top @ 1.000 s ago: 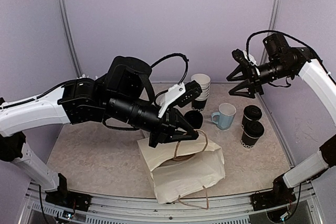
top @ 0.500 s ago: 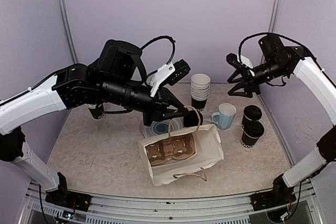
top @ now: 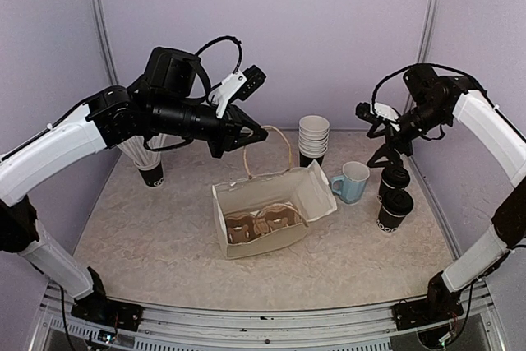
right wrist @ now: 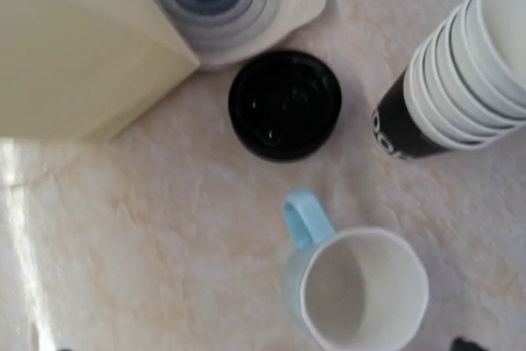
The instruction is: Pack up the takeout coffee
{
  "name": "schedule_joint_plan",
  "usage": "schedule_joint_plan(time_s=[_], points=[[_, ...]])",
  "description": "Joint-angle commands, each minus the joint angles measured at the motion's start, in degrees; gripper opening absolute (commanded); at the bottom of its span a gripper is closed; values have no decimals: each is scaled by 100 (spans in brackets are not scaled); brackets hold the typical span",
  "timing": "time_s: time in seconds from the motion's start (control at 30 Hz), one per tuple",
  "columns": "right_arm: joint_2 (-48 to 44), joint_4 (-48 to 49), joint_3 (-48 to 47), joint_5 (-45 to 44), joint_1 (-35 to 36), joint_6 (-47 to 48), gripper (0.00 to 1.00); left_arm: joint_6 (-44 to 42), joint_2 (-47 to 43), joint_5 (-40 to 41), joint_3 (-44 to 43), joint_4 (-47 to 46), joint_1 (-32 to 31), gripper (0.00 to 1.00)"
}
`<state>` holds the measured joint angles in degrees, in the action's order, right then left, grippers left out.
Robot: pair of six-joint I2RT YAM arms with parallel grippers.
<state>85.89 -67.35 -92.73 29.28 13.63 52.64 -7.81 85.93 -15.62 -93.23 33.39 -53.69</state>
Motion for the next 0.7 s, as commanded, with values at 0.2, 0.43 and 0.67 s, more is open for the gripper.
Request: schedule_joint_plan(time_s=[0.2,0.43,0.67], points=[[72,-1108,854,-1477,-490,814,77,-98,304,-85,16,-627,697,0],[-80,-719,1494,-1986,-817,958,82,71,465,-55,78,-797,816,21],[42,-588,1705,-2141,-822,959,89,130,364,15,213,-870,816,32]])
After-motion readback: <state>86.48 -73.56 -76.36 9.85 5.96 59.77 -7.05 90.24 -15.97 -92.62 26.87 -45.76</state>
